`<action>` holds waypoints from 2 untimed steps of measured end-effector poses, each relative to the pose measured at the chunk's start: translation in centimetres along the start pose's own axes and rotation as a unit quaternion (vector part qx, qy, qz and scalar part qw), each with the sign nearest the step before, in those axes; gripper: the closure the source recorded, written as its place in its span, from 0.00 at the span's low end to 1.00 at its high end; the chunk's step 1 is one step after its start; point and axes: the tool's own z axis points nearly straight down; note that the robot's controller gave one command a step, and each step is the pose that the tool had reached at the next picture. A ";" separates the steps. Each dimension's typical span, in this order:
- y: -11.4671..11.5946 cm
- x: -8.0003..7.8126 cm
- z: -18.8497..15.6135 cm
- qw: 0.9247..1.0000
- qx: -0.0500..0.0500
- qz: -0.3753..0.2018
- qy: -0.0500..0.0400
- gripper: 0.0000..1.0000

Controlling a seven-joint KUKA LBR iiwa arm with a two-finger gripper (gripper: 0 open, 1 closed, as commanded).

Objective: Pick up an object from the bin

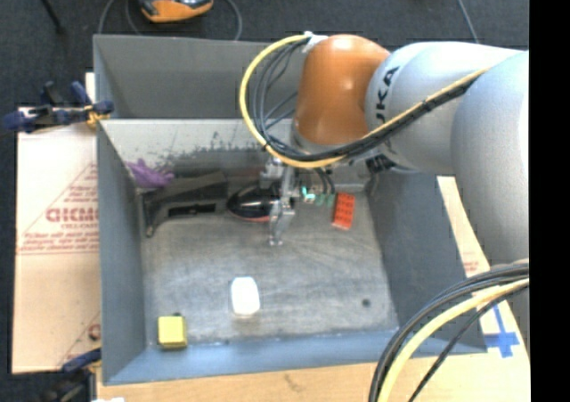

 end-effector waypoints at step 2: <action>-0.7 -1.9 2.7 1.000 -0.001 0.002 -0.015 0.00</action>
Offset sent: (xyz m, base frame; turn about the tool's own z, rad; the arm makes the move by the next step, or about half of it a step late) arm 0.0159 -0.0124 -0.0548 0.0038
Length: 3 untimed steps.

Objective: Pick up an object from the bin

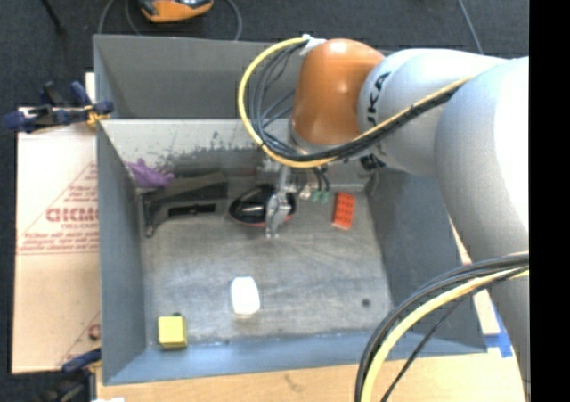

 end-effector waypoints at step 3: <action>-1.0 5.1 -2.8 0.997 0.003 0.072 0.016 1.00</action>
Offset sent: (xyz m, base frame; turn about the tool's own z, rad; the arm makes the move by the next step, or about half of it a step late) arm 0.0000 0.0000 0.0000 0.0000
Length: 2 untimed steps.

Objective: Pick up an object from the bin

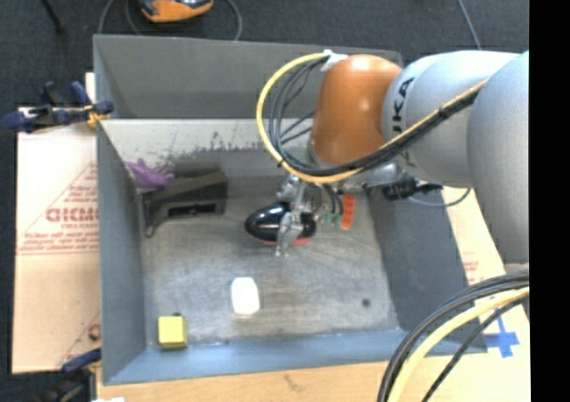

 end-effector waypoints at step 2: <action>-0.2 -0.1 -4.6 1.000 0.000 0.007 0.000 1.00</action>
Offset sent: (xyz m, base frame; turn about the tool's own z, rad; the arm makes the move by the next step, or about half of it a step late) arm -0.0034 -0.0023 0.0794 0.0254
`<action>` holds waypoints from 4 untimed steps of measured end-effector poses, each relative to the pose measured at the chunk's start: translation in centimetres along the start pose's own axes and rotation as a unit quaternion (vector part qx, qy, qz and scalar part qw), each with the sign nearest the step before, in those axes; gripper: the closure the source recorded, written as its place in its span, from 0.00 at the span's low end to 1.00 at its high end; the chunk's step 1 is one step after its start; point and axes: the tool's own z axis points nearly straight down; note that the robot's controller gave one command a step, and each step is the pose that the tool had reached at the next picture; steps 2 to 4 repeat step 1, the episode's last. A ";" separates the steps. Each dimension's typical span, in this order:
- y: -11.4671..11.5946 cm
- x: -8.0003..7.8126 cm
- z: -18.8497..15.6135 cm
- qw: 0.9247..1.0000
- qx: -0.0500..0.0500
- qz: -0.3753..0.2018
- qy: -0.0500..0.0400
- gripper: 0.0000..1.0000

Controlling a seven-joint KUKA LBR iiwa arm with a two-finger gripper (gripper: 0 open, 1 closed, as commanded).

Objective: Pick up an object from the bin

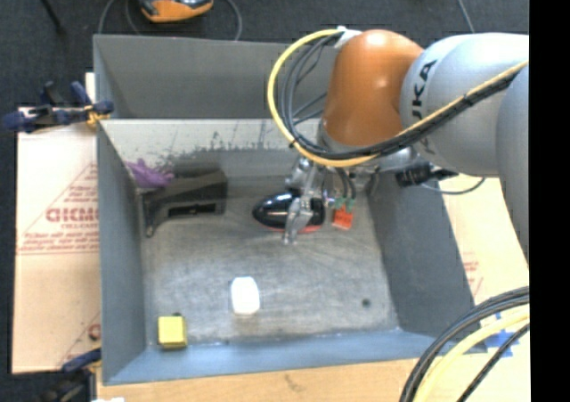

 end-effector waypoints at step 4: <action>0.0 -0.9 -6.1 1.000 0.000 -0.009 -0.003 1.00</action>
Offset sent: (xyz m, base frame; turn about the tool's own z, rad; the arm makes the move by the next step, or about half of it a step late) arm -0.0210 -0.0052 0.0873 -0.0206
